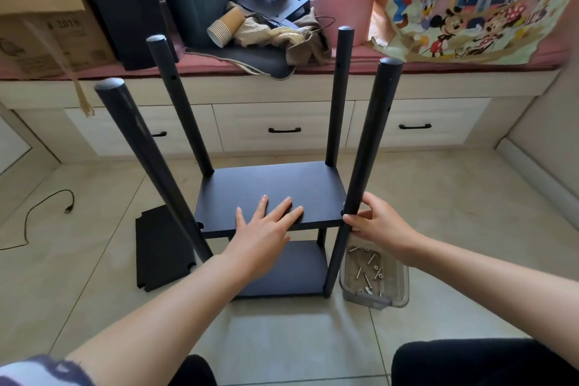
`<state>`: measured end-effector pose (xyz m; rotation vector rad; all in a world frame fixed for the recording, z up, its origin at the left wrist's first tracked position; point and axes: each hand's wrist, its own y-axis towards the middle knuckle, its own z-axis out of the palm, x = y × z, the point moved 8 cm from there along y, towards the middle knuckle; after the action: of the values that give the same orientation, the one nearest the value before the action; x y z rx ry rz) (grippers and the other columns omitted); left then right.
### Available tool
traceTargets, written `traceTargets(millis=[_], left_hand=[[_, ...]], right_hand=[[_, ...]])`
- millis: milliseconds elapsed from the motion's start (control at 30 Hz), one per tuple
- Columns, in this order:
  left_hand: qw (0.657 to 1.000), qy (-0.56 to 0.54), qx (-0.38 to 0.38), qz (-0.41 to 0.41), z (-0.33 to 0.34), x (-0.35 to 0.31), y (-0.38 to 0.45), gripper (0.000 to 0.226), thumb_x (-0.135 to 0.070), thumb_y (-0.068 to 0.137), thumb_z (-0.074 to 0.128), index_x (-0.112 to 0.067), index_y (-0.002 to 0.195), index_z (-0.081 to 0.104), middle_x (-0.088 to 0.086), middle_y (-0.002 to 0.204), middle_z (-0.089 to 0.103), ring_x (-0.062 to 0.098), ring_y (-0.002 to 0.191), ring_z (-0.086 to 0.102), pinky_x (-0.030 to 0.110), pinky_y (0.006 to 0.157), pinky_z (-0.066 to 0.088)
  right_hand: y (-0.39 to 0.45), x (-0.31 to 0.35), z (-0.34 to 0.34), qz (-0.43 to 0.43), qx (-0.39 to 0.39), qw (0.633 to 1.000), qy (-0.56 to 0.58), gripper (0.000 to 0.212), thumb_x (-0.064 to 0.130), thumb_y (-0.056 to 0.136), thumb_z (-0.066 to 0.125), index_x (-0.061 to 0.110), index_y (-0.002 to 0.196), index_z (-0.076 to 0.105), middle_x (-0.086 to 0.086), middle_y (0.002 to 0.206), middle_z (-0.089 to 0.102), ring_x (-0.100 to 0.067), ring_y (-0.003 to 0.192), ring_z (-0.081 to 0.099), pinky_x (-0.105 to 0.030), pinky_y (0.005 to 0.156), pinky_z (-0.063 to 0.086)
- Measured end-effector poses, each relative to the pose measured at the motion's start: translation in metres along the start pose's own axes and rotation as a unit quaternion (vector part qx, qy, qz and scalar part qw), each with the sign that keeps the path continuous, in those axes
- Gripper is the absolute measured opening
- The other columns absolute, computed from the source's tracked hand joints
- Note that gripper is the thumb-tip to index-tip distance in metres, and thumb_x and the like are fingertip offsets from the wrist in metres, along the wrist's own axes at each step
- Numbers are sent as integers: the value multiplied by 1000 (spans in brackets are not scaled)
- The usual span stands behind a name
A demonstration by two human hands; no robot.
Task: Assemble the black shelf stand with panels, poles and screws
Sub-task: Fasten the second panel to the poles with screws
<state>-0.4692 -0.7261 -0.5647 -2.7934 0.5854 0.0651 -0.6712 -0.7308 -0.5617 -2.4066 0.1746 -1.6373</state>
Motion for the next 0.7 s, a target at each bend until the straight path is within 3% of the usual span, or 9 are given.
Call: traceTargets(millis=[200, 300, 433, 533, 633, 700], left_hand=[[999, -17, 17, 41, -10, 18, -20, 61, -26, 107, 44, -34, 159, 13, -14, 168, 3, 14, 155, -2, 42, 125, 14], [998, -59, -9, 27, -19, 33, -38, 53, -27, 106, 46, -37, 155, 29, -21, 164, 20, 6, 153, 15, 33, 119, 30], [975, -214, -65, 0, -27, 63, -65, 35, -21, 103, 54, -33, 136, 56, -16, 135, 61, 4, 122, 58, 30, 105, 47], [941, -336, -40, -15, -28, 81, -83, 19, -15, 100, 59, -28, 113, 66, -13, 110, 74, 1, 100, 69, 30, 95, 54], [939, -339, 12, -51, -27, 104, -97, 8, -18, 97, 65, -19, 97, 72, -6, 92, 78, 7, 86, 74, 31, 84, 57], [939, -326, 28, -111, -24, 127, -105, 7, -19, 96, 66, -16, 96, 72, -3, 90, 78, 9, 81, 75, 30, 79, 58]], right_hand=[[0, 1, -2, 8, -4, 1000, -29, 20, 8, 97, 59, 21, 112, 55, -10, 96, 67, -26, 97, 64, -40, 86, 56], [0, 5, -3, 8, -5, 998, -57, 20, 10, 96, 61, 27, 105, 56, -7, 96, 68, -25, 97, 65, -37, 81, 56], [-3, 12, -6, 12, -13, 995, -101, 17, 14, 93, 66, 27, 100, 59, -10, 98, 70, -26, 98, 68, -42, 81, 59], [-8, 18, -7, 21, -10, 994, -108, 8, 18, 95, 64, 23, 99, 61, -16, 101, 71, -30, 98, 69, -42, 80, 60], [-12, 24, -10, 17, -20, 994, -107, 7, 19, 96, 62, 18, 103, 63, -17, 101, 72, -34, 96, 70, -44, 79, 60], [-14, 27, -13, 21, -32, 994, -99, 11, 21, 97, 61, 16, 107, 63, -13, 100, 73, -31, 94, 71, -46, 81, 60]])
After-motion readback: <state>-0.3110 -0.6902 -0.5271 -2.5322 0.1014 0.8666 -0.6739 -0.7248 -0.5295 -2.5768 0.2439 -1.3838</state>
